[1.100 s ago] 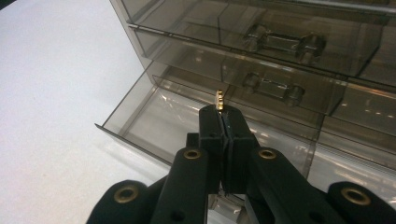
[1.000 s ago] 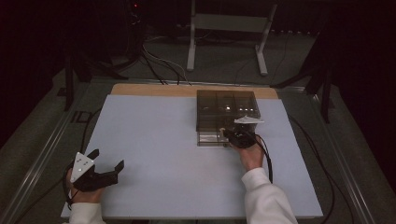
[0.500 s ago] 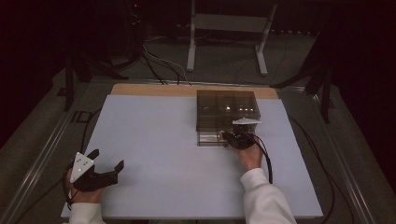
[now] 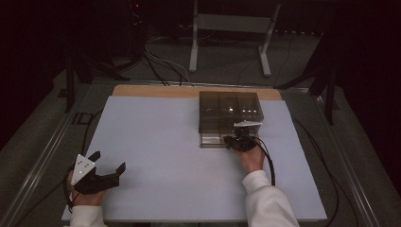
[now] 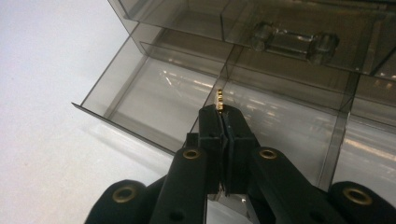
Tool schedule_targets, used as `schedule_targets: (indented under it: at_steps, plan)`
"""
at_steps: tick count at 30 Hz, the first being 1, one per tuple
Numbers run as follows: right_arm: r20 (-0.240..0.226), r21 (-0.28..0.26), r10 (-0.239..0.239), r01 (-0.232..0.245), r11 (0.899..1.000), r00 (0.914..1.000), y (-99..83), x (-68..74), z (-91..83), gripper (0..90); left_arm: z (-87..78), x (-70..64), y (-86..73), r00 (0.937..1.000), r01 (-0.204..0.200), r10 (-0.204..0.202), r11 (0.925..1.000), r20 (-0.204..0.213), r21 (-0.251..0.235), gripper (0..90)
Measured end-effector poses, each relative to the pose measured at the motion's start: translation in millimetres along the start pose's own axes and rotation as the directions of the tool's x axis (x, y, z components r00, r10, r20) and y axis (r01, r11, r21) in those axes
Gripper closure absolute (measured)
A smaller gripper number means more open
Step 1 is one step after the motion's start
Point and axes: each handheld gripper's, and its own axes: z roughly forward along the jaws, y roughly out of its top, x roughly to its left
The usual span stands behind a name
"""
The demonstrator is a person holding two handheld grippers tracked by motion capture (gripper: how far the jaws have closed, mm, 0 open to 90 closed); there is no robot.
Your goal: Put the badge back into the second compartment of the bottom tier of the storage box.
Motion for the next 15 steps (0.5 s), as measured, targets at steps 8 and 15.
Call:
schedule_targets:
  at_steps: [8, 15]
  plan:
    - [-0.002, 0.009, 0.022, -0.022, 1.0, 0.9998, -0.2, -4.3, 1.0, 87.1, 0.3, -0.1, -0.1, 1.0, -0.001, 0.001, 1.0, -0.001, 0.002, 0.3]
    - [0.014, 0.004, 0.021, -0.021, 1.0, 0.9997, 0.2, -5.6, 0.7, 82.1, 0.4, -0.2, -0.1, 1.0, -0.001, 0.001, 1.0, -0.001, 0.003, 0.3]
